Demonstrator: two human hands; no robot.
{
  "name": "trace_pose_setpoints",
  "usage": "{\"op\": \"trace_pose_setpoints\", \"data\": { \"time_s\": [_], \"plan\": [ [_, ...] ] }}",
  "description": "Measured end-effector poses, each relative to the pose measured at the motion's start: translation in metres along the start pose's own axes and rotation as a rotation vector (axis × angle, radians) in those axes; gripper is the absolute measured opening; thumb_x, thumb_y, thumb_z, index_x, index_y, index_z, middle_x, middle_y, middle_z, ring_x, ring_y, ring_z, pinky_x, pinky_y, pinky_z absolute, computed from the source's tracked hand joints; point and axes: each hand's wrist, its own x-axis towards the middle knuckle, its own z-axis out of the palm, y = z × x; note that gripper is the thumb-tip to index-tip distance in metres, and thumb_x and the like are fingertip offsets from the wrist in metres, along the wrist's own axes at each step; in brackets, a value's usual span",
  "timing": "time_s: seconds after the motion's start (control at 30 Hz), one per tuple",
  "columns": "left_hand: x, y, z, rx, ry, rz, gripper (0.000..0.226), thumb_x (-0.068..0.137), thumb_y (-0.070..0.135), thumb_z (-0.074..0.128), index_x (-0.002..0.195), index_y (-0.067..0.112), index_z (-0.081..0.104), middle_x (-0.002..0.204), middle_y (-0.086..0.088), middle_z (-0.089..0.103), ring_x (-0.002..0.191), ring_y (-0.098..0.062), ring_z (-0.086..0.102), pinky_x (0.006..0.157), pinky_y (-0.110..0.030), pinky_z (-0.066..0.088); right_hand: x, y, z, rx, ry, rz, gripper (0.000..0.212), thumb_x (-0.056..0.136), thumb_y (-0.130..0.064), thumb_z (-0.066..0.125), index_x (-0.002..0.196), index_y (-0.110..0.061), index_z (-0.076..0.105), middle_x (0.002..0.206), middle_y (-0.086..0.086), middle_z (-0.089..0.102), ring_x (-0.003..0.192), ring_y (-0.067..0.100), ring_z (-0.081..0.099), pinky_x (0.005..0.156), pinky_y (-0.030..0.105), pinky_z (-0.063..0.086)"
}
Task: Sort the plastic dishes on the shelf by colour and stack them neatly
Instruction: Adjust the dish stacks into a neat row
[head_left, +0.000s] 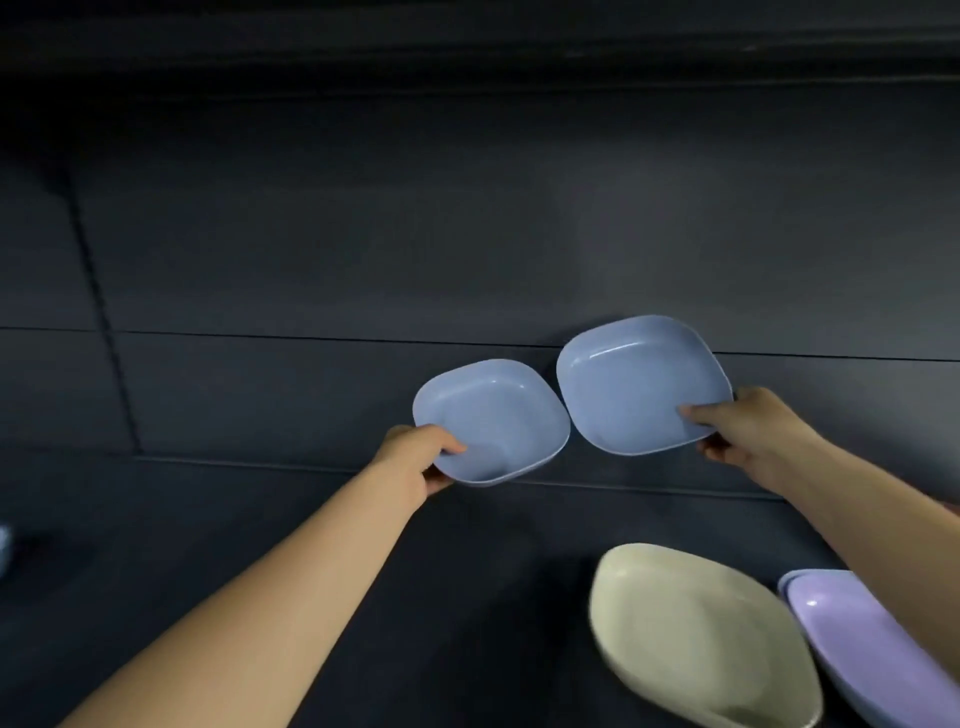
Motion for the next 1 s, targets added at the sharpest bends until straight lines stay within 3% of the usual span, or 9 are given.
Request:
{"op": "trace_pose_setpoints", "data": {
  "time_s": [0.17,0.37,0.53,0.63,0.77,0.87,1.0],
  "plan": [
    [-0.031,0.017,-0.131,-0.016,0.114,0.133,0.035,0.075,-0.012,0.066,0.106,0.004,0.061,0.111,-0.013,0.065,0.100,-0.031,0.062,0.081,-0.039,0.053,-0.072,-0.021,0.114,0.196,-0.106,0.014,0.026,0.089,-0.003,0.062,0.112,0.001,0.053,0.084,0.009,0.057,0.064,0.020,0.050,0.057,0.029,0.044],
    [-0.066,0.028,-0.309,-0.012,0.190,0.212,0.033,0.073,-0.010,0.070,0.101,0.005,0.065,0.106,-0.011,0.068,0.096,-0.029,0.065,0.081,-0.038,0.054,-0.182,-0.032,0.256,0.228,-0.260,0.049,0.019,0.092,-0.002,0.056,0.111,0.000,0.052,0.079,0.009,0.055,0.058,0.018,0.051,0.039,0.019,0.047],
    [-0.090,0.029,-0.424,-0.007,0.239,0.160,0.026,0.074,-0.007,0.071,0.095,0.009,0.064,0.108,-0.011,0.067,0.101,-0.031,0.063,0.081,-0.038,0.052,-0.252,-0.035,0.348,0.257,-0.349,0.101,0.024,0.092,-0.002,0.056,0.116,-0.002,0.052,0.092,0.011,0.061,0.069,0.021,0.061,0.052,0.025,0.051],
    [-0.101,0.034,-0.470,0.001,0.280,0.165,0.030,0.074,-0.005,0.072,0.099,0.009,0.063,0.108,-0.010,0.066,0.100,-0.031,0.062,0.076,-0.036,0.052,-0.279,-0.041,0.384,0.272,-0.388,0.129,0.027,0.091,-0.003,0.058,0.118,-0.003,0.053,0.103,0.011,0.062,0.079,0.024,0.063,0.058,0.028,0.051],
    [-0.106,0.040,-0.504,0.000,0.304,0.189,0.020,0.078,0.001,0.071,0.082,0.016,0.060,0.102,-0.009,0.065,0.094,-0.028,0.062,0.068,-0.032,0.051,-0.303,-0.051,0.422,0.293,-0.393,0.127,0.025,0.093,-0.013,0.058,0.117,-0.006,0.054,0.103,0.007,0.061,0.087,0.023,0.059,0.062,0.031,0.049],
    [-0.106,0.046,-0.514,0.009,0.340,0.207,0.018,0.078,0.005,0.073,0.078,0.016,0.059,0.091,-0.006,0.065,0.091,-0.028,0.062,0.075,-0.036,0.052,-0.314,-0.056,0.441,0.266,-0.367,0.090,0.024,0.094,-0.019,0.058,0.114,-0.006,0.055,0.100,0.004,0.061,0.086,0.021,0.058,0.063,0.030,0.049],
    [-0.092,0.056,-0.521,0.107,0.387,0.213,0.018,0.078,0.003,0.072,0.072,0.014,0.059,0.078,-0.003,0.060,0.084,-0.028,0.060,0.085,-0.041,0.055,-0.313,-0.055,0.446,0.355,-0.302,0.090,0.023,0.094,-0.014,0.058,0.115,-0.006,0.053,0.100,0.005,0.060,0.093,0.024,0.059,0.068,0.033,0.050]
  ]
}}
